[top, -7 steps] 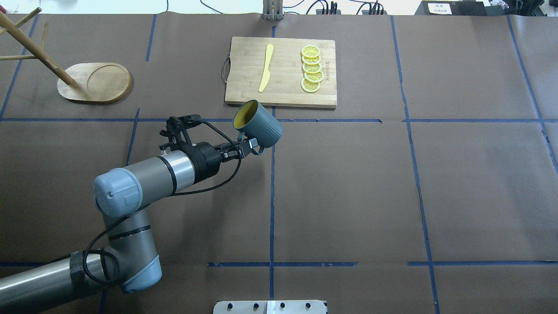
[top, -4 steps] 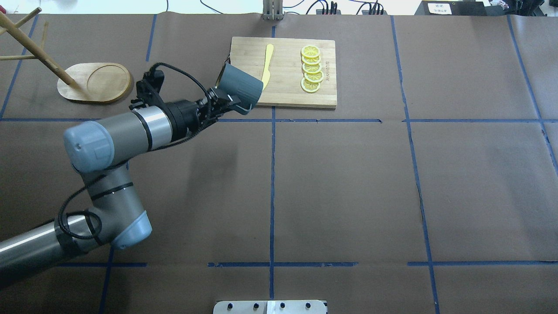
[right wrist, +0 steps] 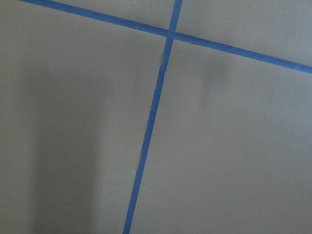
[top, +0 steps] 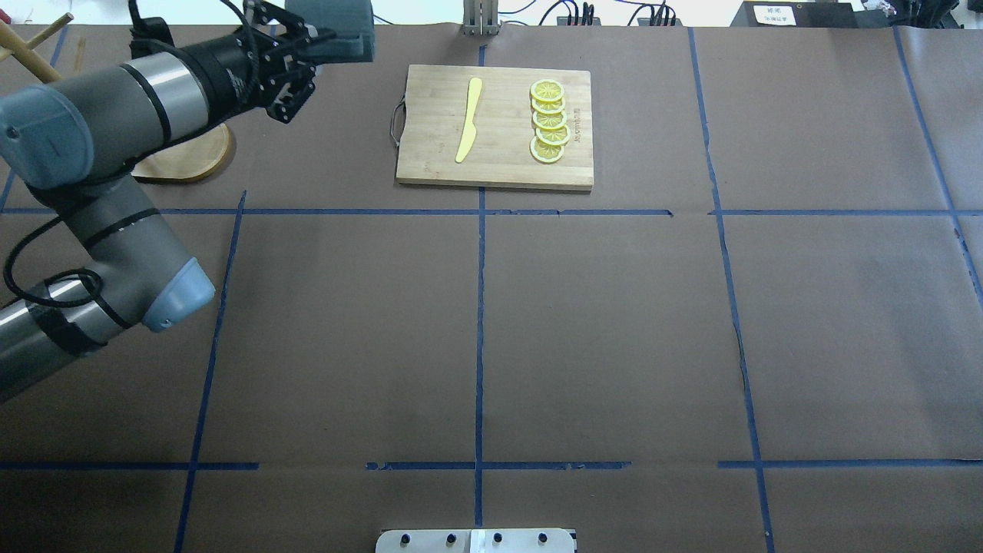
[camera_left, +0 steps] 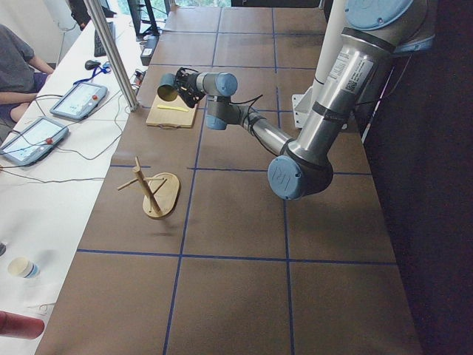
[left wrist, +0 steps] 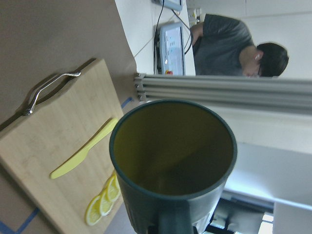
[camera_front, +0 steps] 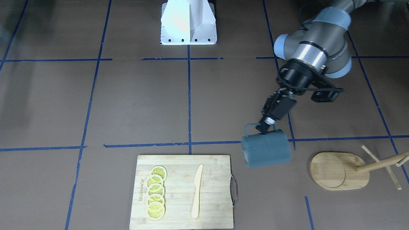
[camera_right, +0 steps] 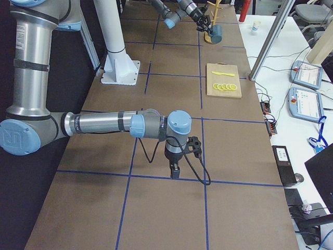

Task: Hang cup on storage rack
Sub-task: 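Lift the teal mug with the left gripper and carry it toward the wooden rack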

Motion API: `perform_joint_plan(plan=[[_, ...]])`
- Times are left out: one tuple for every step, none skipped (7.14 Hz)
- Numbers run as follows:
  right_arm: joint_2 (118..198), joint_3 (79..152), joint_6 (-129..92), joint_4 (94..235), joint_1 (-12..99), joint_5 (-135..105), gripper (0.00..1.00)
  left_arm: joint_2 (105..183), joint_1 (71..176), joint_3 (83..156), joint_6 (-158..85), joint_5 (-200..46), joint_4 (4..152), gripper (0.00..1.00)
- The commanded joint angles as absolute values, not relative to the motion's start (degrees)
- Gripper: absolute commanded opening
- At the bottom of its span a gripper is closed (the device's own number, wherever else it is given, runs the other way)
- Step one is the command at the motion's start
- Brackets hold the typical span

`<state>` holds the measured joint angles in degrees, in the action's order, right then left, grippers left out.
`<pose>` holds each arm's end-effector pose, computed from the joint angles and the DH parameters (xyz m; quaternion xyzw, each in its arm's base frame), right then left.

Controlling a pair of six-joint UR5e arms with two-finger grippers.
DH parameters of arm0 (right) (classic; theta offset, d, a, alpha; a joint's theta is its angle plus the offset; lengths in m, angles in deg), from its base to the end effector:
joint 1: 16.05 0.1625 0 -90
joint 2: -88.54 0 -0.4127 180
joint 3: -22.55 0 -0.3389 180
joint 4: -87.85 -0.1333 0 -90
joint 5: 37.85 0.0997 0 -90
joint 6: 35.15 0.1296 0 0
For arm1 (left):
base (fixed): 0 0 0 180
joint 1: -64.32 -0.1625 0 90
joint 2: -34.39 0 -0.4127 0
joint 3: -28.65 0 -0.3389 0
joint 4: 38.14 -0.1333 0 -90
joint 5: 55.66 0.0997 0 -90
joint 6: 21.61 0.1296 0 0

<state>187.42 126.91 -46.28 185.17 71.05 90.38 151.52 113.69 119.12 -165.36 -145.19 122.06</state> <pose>0.0343 -0.3722 0.6428 0.0084 -0.3277 -0.1102 0.9383 0.2909 -0.5454 0.2564 -0.0261 0.7531 -0.5168 0.4063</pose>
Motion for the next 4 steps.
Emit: perform_joint_plan(plan=[[187.42,126.88,-46.22,184.36,70.96,90.38,1.00,150.77,119.32,118.83,-178.00,-145.22,123.65,0.04],[187.42,126.88,-46.22,184.09,71.05,90.30,1.00,150.15,122.55,118.13,-182.93,-145.22,124.10,0.03],[187.42,126.88,-46.22,184.09,71.05,90.30,1.00,149.01,124.50,118.03,-186.55,-145.22,124.72,0.03],[187.42,126.97,-46.13,184.09,71.05,90.38,1.00,147.70,126.26,117.34,-189.80,-145.22,126.90,0.03]])
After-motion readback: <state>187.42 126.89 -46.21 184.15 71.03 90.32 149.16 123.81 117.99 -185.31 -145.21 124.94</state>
